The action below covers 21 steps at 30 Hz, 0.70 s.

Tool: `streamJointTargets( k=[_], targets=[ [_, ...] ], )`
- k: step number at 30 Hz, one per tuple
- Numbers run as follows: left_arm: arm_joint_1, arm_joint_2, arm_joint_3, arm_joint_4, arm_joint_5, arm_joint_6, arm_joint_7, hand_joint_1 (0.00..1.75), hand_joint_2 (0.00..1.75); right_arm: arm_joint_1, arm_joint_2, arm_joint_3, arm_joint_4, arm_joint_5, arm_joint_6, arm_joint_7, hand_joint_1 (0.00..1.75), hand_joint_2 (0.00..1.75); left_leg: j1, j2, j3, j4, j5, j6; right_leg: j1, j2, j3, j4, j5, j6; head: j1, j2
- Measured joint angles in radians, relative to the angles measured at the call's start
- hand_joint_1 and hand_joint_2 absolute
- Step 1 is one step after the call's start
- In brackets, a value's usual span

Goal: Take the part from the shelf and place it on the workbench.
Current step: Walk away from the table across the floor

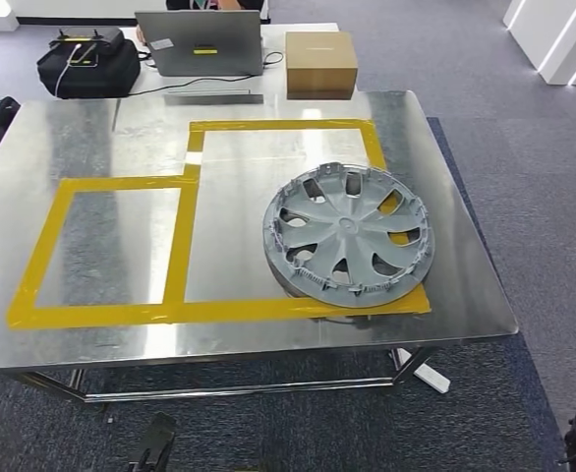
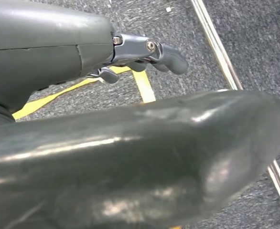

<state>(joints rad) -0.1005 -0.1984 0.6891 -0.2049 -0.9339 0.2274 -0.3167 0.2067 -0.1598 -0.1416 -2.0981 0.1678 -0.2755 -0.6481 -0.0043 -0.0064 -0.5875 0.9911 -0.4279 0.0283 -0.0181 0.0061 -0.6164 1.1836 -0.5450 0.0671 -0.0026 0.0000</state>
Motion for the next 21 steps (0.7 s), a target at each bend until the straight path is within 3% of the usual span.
streamJointTargets(
  k=[2, 3, 6, 7, 9, 11, 12, 13, 14, 17, 18, 21],
  targets=[
    [0.0, 0.0, 0.001, 0.0, -0.002, -0.001, 0.0, 0.0, 0.0, 0.0, 0.0, -0.002, 0.0, -0.003, 0.004, 0.0, 0.0, 0.0, -0.002, -0.001, -0.004, 0.001, 0.007, -0.008, 0.005, 0.0, 0.09, -0.137, 0.033, -0.008, -0.001, 0.0],
    [0.0, 0.0, 0.001, 0.0, -0.003, -0.002, 0.0, 0.0, 0.0, 0.001, 0.0, -0.004, 0.0, -0.003, 0.006, 0.0, 0.0, 0.0, -0.003, -0.001, -0.006, 0.002, 0.012, -0.013, 0.007, 0.001, 0.111, -0.173, 0.038, -0.012, 0.0, 0.0],
    [0.0, 0.002, 0.001, 0.0, -0.006, -0.002, 0.0, 0.0, 0.0, 0.005, 0.002, -0.014, -0.001, -0.005, 0.014, -0.003, 0.0, 0.0, -0.003, -0.002, -0.012, 0.002, 0.023, -0.031, 0.009, 0.003, 0.107, -0.187, 0.048, -0.029, 0.0, 0.0],
    [0.001, 0.003, 0.001, 0.0, -0.006, -0.001, 0.0, 0.0, 0.0, 0.006, 0.003, -0.018, -0.002, -0.006, 0.018, -0.005, 0.0, 0.0, -0.003, -0.001, -0.019, 0.01, 0.012, -0.037, 0.007, 0.002, 0.101, -0.189, 0.055, -0.036, -0.002, 0.0],
    [0.001, 0.006, 0.001, 0.0, -0.006, -0.001, -0.002, 0.0, 0.0, 0.007, 0.007, -0.023, -0.004, -0.007, 0.025, -0.007, 0.0, 0.0, 0.0, -0.001, -0.052, 0.086, -0.054, -0.048, 0.003, 0.0, 0.086, -0.192, 0.07, -0.048, -0.005, 0.0],
    [0.0, 0.01, 0.001, 0.0, -0.006, -0.001, -0.005, 0.0, 0.0, 0.008, 0.012, -0.024, -0.005, -0.01, 0.029, -0.008, 0.0, 0.0, 0.003, 0.0, -0.102, 0.223, -0.137, -0.056, 0.002, -0.001, 0.065, -0.192, 0.085, -0.052, -0.007, 0.0],
    [0.0, 0.012, 0.001, 0.0, -0.005, -0.001, -0.006, 0.0, 0.0, 0.009, 0.015, -0.024, -0.005, -0.012, 0.031, -0.008, 0.0, 0.0, 0.004, 0.0, -0.115, 0.272, -0.158, -0.059, 0.002, -0.002, 0.056, -0.192, 0.092, -0.052, -0.007, 0.0],
    [0.0, 0.013, 0.001, 0.0, -0.005, -0.001, -0.007, 0.0, 0.0, 0.01, 0.017, -0.024, -0.005, -0.012, 0.032, -0.008, 0.0, 0.0, 0.005, 0.0, -0.11, 0.286, -0.158, -0.06, 0.002, -0.002, 0.047, -0.191, 0.098, -0.05, -0.007, 0.0],
    [0.0, 0.014, 0.001, 0.0, -0.005, -0.001, -0.007, 0.0, 0.0, 0.011, 0.019, -0.024, -0.005, -0.013, 0.032, -0.008, 0.0, 0.0, 0.006, 0.0, -0.083, 0.257, -0.139, -0.06, 0.001, -0.002, 0.04, -0.191, 0.104, -0.048, -0.007, 0.0],
    [-0.004, 0.017, 0.002, 0.0, -0.005, -0.001, -0.009, 0.0, 0.0, 0.011, 0.023, -0.025, -0.006, -0.014, 0.032, -0.009, 0.0, 0.0, 0.008, -0.002, 0.059, 0.046, -0.072, -0.056, 0.001, -0.001, 0.027, -0.189, 0.118, -0.034, -0.008, 0.0],
    [-0.005, 0.017, 0.002, 0.0, -0.005, -0.001, -0.009, 0.0, 0.0, 0.011, 0.024, -0.025, -0.006, -0.014, 0.032, -0.009, 0.0, 0.0, 0.007, -0.004, 0.086, 0.001, -0.065, -0.052, 0.003, 0.0, 0.024, -0.188, 0.123, -0.029, -0.007, 0.0],
    [-0.007, 0.017, 0.002, 0.0, -0.005, -0.001, -0.009, 0.0, 0.0, 0.013, 0.025, -0.026, -0.006, -0.014, 0.033, -0.01, 0.0, 0.0, 0.005, -0.007, 0.085, -0.02, -0.057, -0.028, 0.003, 0.001, 0.017, -0.188, 0.137, -0.011, -0.006, 0.0]
  ],
)
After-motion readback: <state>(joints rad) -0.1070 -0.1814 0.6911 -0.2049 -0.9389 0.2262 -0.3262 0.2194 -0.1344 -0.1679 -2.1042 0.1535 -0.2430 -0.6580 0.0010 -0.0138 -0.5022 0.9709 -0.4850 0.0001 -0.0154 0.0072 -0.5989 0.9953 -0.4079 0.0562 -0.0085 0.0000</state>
